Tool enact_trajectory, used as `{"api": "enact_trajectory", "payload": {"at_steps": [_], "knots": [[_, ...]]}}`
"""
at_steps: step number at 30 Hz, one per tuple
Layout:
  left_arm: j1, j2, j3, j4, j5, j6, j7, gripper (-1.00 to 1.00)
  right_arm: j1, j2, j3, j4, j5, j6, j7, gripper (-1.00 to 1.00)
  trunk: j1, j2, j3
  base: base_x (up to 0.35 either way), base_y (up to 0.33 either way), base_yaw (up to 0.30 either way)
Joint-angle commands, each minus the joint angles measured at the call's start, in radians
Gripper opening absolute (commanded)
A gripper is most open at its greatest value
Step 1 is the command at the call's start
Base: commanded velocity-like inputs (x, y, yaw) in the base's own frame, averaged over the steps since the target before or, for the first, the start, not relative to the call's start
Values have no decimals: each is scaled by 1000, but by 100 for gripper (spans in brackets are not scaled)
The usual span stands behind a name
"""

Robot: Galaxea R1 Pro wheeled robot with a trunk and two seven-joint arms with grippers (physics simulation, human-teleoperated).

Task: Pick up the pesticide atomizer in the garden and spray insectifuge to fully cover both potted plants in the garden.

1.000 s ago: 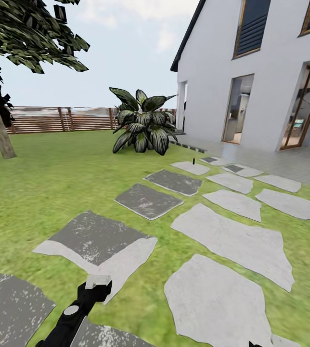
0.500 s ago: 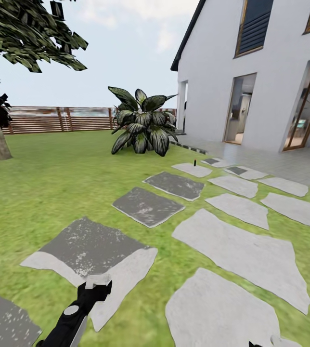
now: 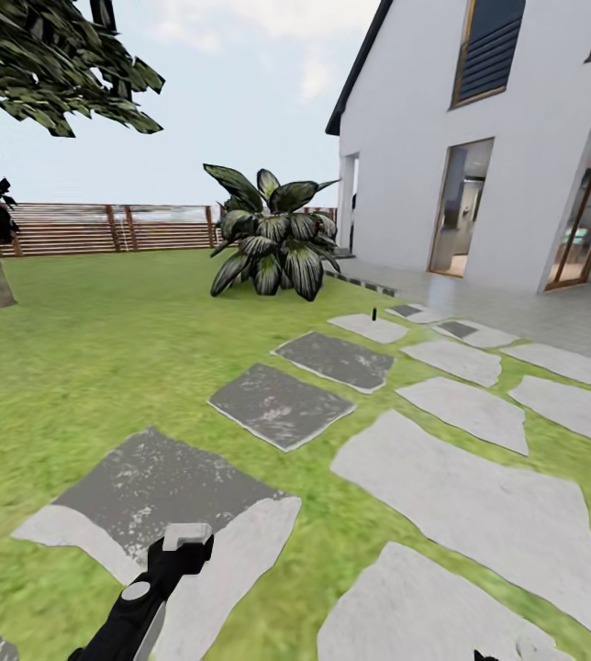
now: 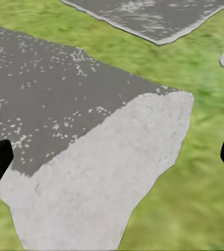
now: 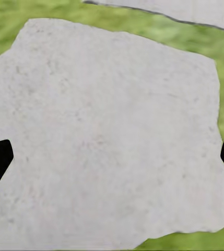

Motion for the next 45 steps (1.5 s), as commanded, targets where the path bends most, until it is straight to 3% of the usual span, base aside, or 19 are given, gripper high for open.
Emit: {"api": "enact_trajectory", "payload": {"at_steps": [1, 18, 45], "knots": [[0, 0, 0, -2, 0, 6, -1, 100, 0, 0, -1, -2, 2, 6, 2, 100, 0, 0, -1, 336, 0, 0], [0, 0, 0, -2, 0, 6, -1, 100, 0, 1, -1, -2, 2, 6, 2, 100, 0, 0, -1, 336, -4, 0], [0, 0, 0, -2, 0, 6, -1, 100, 0, 0, -1, -2, 5, 6, 2, 100, 0, 0, -1, 332, -110, 0]]}}
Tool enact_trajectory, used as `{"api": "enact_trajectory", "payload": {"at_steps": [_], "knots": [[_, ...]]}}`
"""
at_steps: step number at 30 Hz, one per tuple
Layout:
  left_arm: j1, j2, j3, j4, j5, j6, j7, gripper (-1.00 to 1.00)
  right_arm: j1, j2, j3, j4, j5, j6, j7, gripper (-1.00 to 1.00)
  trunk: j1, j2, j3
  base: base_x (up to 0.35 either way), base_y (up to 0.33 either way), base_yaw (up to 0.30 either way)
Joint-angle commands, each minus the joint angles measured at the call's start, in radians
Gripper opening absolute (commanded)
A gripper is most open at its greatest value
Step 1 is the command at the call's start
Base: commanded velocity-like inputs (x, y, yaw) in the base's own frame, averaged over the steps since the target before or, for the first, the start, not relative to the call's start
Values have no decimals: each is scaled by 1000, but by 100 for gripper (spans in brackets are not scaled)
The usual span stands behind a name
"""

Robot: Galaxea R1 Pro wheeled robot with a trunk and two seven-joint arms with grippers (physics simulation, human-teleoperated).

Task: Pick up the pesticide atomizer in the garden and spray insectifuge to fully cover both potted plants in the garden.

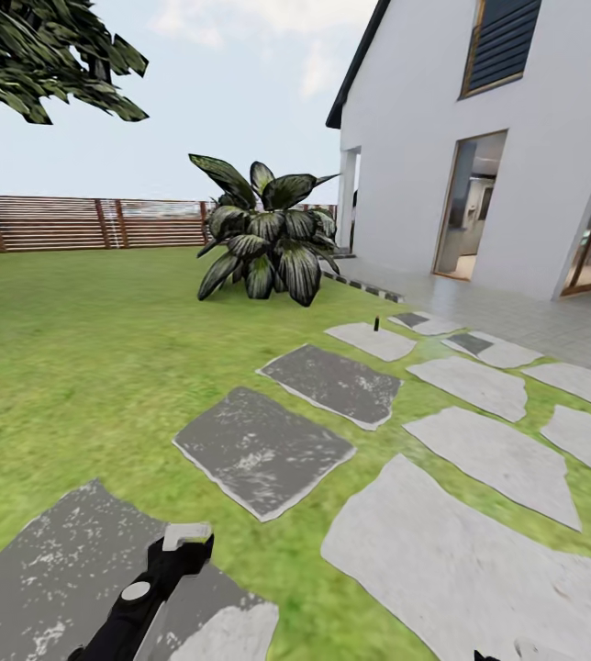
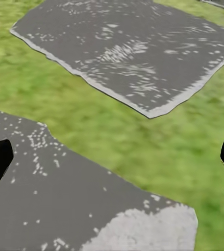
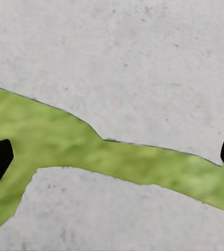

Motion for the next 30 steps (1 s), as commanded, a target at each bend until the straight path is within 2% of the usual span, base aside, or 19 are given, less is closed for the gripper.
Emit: {"api": "enact_trajectory", "payload": {"at_steps": [1, 30], "knots": [[0, 0, 0, -2, 0, 6, 0, 100, 0, 0, -1, -1, 2, 5, 2, 100, 0, 0, -1, 332, -23, 0], [0, 0, 0, -2, 0, 6, 0, 100, 0, 0, -1, -1, 4, 5, 2, 100, 0, 0, -1, 333, -16, 0]]}}
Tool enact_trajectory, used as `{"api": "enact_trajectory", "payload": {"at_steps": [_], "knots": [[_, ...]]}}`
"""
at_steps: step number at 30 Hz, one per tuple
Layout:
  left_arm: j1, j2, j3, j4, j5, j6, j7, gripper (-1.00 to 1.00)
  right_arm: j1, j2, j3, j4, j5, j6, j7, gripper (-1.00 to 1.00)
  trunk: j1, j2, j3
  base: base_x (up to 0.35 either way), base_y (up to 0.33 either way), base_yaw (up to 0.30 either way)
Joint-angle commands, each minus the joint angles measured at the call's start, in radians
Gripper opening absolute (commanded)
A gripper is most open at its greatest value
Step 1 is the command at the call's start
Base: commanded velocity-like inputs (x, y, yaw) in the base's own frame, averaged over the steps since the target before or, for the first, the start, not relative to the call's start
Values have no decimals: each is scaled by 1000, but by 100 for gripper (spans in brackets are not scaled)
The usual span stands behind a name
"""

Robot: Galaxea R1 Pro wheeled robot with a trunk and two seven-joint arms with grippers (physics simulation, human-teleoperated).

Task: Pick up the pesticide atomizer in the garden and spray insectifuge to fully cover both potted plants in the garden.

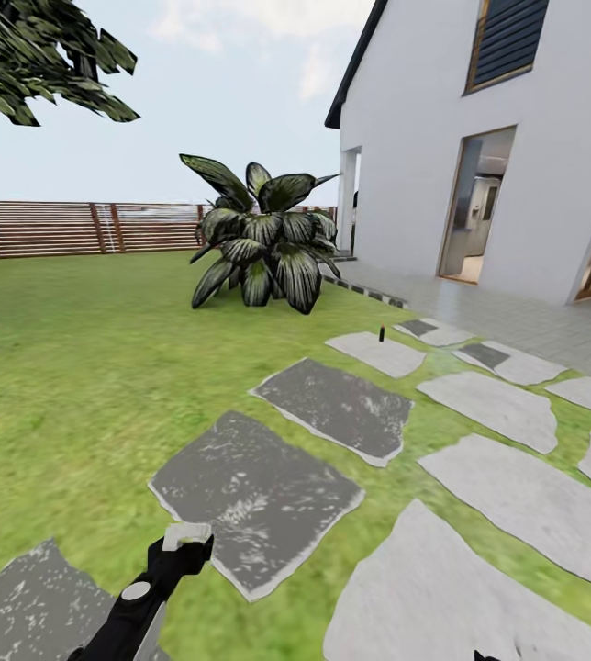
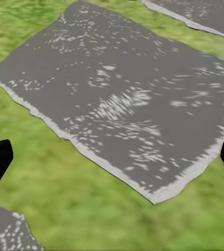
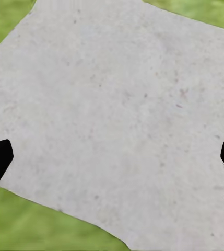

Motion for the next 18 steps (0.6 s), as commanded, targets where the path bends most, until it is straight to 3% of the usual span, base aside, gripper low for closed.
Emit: {"api": "enact_trajectory", "payload": {"at_steps": [1, 18], "knots": [[0, 0, 0, -2, 0, 6, 0, 100, 0, 0, -1, -1, 2, 5, 2, 100, 0, 0, -1, 333, -84, 0], [-1, 0, 0, -2, 0, 6, -1, 100, 0, 0, -1, -1, 2, 5, 1, 100, 0, 0, -1, 333, -91, 0]]}}
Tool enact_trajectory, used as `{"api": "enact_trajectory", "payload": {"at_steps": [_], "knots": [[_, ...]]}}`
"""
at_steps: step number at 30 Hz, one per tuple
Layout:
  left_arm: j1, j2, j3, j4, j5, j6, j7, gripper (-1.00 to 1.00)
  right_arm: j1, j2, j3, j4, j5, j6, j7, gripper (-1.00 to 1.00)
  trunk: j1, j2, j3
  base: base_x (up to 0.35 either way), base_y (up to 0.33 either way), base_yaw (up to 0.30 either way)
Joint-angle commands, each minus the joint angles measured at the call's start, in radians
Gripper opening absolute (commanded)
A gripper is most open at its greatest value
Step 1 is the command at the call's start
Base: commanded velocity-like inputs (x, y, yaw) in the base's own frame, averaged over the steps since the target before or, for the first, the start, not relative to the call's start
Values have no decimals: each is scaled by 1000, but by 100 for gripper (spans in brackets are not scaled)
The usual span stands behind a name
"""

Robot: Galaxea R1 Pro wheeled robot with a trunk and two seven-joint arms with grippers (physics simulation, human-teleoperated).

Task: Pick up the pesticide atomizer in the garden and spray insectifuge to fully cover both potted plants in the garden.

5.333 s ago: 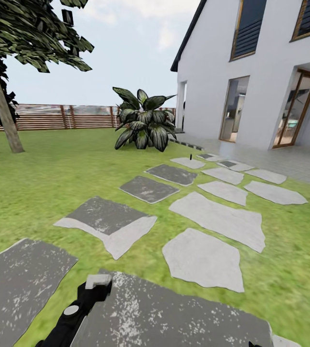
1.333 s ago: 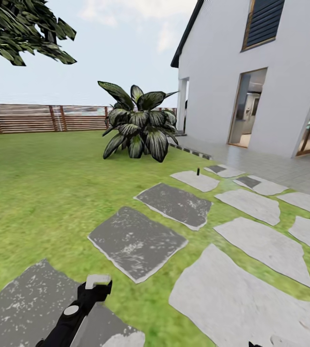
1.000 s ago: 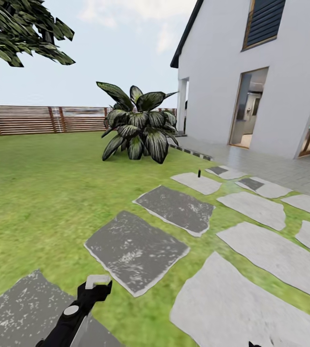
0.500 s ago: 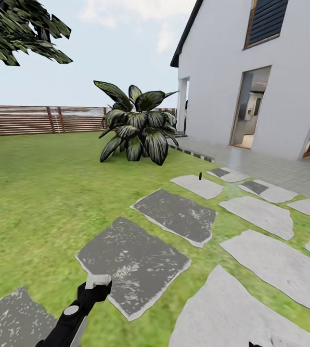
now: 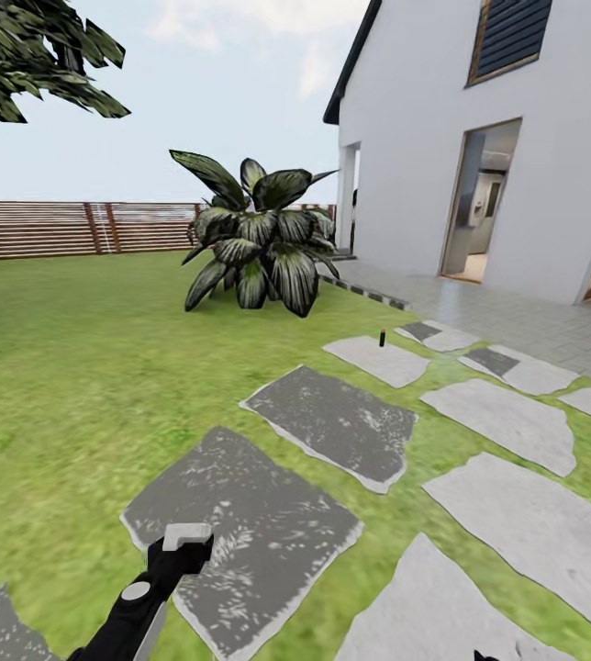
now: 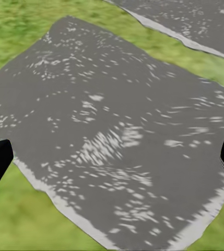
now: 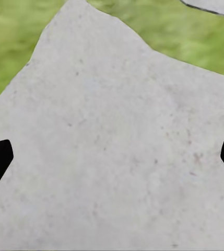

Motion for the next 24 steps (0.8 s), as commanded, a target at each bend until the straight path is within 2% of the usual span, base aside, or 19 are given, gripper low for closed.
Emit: {"api": "enact_trajectory", "payload": {"at_steps": [1, 24], "knots": [[0, 0, 0, -2, 0, 6, 0, 100, 0, 0, -1, -1, 2, 5, 1, 100, -1, -1, -1, 333, -92, 0], [0, 0, 0, -2, 0, 6, 0, 100, 0, 1, -3, 0, 2, 4, 0, 100, -1, -1, -1, 333, -92, 0]]}}
